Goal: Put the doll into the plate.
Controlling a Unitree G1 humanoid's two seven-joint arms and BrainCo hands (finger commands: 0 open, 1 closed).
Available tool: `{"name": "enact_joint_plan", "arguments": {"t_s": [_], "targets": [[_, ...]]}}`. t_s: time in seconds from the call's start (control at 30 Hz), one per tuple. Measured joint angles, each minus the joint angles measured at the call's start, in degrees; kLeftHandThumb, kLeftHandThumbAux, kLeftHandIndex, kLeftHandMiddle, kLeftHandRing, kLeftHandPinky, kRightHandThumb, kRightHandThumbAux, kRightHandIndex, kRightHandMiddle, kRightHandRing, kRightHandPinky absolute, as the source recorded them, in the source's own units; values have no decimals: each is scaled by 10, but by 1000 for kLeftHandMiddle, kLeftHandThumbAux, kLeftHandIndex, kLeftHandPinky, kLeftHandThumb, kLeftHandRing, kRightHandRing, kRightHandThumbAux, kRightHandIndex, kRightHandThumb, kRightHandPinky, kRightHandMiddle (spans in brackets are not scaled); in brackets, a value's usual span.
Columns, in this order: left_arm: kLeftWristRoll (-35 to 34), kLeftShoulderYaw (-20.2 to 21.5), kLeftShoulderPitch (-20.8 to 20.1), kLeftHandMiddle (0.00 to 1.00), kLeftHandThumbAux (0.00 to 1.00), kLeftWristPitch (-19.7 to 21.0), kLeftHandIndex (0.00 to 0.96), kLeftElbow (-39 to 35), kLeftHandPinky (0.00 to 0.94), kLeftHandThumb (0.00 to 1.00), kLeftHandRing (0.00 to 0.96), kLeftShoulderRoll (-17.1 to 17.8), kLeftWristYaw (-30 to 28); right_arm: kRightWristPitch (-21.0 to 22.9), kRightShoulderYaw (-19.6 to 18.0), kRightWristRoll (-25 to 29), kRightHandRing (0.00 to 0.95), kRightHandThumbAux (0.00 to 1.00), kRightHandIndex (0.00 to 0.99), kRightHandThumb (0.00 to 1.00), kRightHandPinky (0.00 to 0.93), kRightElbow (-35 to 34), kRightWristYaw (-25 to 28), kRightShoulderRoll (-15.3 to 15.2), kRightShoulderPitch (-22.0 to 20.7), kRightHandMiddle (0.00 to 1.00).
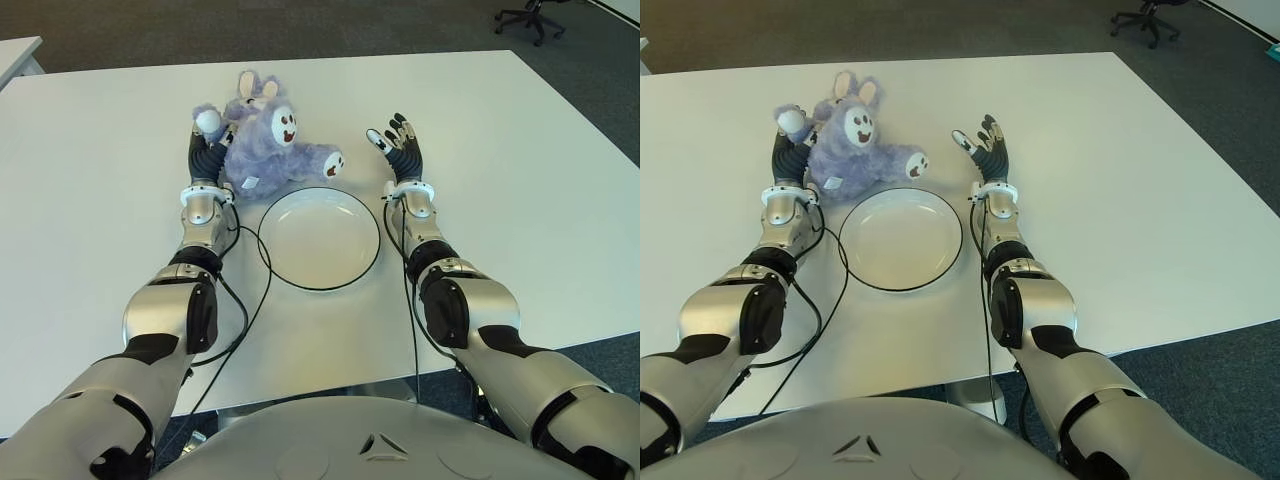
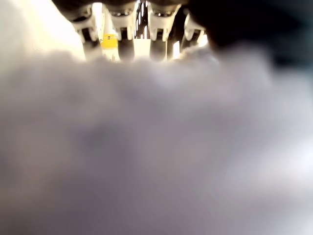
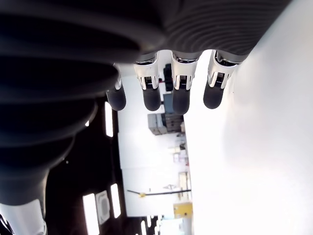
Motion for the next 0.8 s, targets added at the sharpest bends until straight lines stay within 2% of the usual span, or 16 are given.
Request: {"name": "enact_joint_plan", "arguments": {"t_s": [0.5, 0.8], "targets": [[2, -5, -14, 135, 508, -1, 108, 0, 168, 548, 127, -7, 31, 0, 0, 0, 77, 666, 55, 18, 73, 0, 0, 0, -1, 82], [13, -15, -23, 167, 515, -15, 155, 0, 200, 618, 159, -14, 53, 0, 1, 0, 79, 673, 55, 19, 79, 0, 0, 0, -1, 83]]}}
